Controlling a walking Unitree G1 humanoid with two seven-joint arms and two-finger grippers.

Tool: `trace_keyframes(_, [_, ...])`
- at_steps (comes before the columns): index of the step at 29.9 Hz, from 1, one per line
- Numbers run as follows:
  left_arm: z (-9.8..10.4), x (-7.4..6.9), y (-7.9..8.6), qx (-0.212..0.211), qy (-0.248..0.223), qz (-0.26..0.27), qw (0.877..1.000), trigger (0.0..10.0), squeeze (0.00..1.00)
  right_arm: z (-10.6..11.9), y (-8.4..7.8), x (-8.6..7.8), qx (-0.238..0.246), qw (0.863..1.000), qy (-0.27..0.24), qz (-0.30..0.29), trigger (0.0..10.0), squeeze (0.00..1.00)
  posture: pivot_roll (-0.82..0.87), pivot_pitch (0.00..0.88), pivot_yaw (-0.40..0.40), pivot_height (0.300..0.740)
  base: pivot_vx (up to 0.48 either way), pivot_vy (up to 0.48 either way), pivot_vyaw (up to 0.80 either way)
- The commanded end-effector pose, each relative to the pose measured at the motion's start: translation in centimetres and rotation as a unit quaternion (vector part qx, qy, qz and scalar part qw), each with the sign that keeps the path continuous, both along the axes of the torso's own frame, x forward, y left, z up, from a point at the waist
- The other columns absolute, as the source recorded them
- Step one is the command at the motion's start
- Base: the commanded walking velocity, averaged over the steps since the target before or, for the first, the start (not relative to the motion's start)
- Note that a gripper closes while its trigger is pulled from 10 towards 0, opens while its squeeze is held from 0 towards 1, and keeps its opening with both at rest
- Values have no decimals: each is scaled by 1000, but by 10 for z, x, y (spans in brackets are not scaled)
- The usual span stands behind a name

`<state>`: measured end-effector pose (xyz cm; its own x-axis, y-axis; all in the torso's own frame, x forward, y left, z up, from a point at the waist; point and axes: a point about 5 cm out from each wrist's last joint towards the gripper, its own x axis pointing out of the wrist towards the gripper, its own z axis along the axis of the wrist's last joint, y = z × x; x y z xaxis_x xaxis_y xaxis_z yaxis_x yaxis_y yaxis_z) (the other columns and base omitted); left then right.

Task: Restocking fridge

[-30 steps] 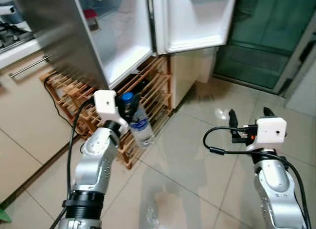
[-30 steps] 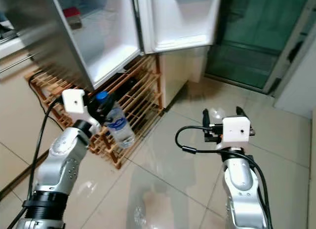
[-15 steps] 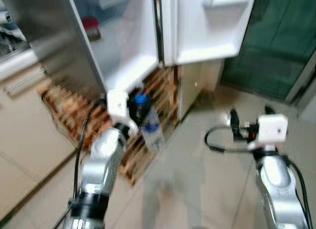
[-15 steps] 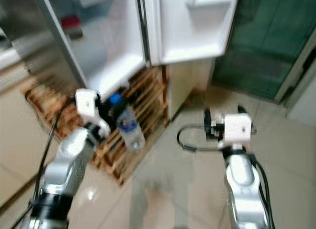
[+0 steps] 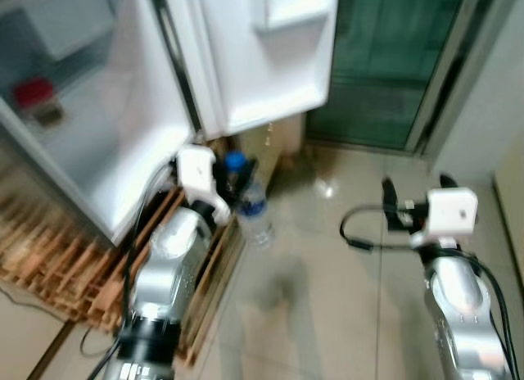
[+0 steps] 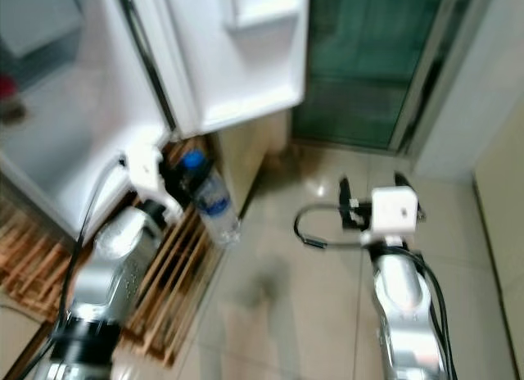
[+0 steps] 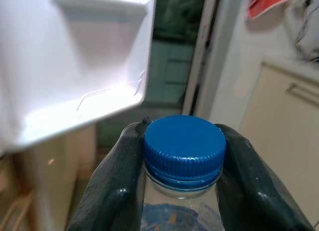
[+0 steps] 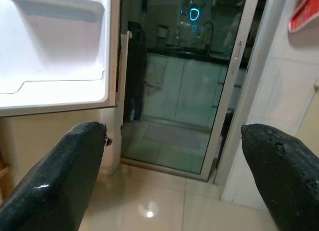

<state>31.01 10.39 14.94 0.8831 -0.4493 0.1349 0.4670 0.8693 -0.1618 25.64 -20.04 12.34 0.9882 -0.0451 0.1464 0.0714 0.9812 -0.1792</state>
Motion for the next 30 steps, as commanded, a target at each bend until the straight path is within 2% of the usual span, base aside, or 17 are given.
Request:
trace_keyframes(1, [1,1,14,2,-3,25,1000,10000,0,4,9,2,3,1000,-11,18,10000,0,-183,0,97,740,454,0,0])
trace_keyframes(7, [0,3,14,-5,3,43,999,10000,0,2,11,2,5,1000,-7,26,10000,0,-185,0,98,740,459,0,0])
trace_keyframes(20, [14,2,-5,-18,-24,12,999,10000,0,-1,11,0,-1,999,3,43,10000,0,-196,0,96,740,461,0,0])
trace_keyframes(30, [18,-2,-15,-7,-38,4,999,10000,0,-2,12,-2,2,999,4,52,10000,0,-199,0,99,740,456,0,682])
